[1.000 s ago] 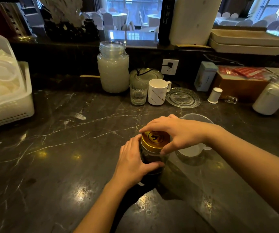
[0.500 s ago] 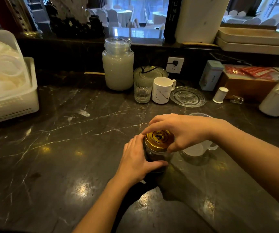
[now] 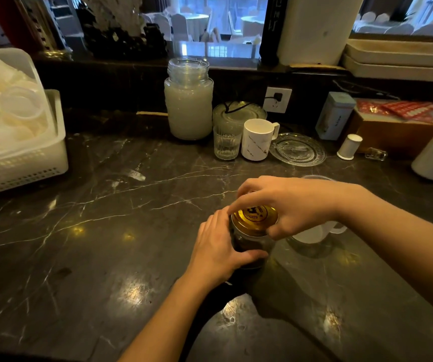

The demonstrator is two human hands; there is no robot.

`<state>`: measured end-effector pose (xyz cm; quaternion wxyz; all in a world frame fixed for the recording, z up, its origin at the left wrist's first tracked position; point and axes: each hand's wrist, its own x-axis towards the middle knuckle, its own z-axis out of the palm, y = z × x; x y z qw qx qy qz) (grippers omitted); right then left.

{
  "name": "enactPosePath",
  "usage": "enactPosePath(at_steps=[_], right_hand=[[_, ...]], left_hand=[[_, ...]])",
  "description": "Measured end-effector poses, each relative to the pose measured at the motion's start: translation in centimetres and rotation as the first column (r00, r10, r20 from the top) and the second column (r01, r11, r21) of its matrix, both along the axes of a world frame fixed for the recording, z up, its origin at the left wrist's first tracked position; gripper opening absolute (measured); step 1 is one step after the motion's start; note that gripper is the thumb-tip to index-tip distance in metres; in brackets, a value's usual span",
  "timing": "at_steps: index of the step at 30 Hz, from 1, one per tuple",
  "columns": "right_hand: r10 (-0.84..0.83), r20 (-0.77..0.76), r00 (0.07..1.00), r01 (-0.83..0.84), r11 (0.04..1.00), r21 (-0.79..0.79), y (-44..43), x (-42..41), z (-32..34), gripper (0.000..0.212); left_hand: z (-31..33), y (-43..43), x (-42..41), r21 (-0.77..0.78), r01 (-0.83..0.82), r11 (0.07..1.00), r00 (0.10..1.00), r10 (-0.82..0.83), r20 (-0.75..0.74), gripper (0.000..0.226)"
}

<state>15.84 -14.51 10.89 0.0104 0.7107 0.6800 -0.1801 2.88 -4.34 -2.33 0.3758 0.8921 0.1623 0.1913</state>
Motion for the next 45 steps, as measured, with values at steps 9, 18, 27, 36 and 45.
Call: enactPosePath(at_steps=[9,18,27,36,45], right_hand=[[-0.092,0.138,0.986,0.094,0.995,-0.013,0.4,-0.6,-0.4,0.070],[-0.187,0.369,0.910,0.143,0.979,0.144,0.6,-0.8,-1.5,0.079],[-0.173,0.377,0.910,0.131,0.982,0.136,0.0,-0.6,-1.7,0.085],[0.130,0.373,0.919,-0.224,0.950,0.220,-0.2,-0.1,-3.0,0.058],[-0.060,0.332,0.942,-0.078,0.919,0.387,0.3,-1.0,-4.9,0.055]], left_hand=[[0.0,0.1,0.0,-0.014,0.003,1.000,1.000,-0.003,-0.016,0.094],[0.2,0.1,0.0,-0.055,0.038,0.998,0.998,-0.041,-0.050,0.091],[0.1,0.2,0.1,-0.071,0.030,0.997,0.998,-0.034,-0.047,0.087],[2.9,3.6,1.7,-0.312,0.348,0.884,0.881,-0.422,-0.212,0.084],[1.6,1.3,0.6,-0.186,0.123,0.975,0.979,-0.149,-0.136,0.064]])
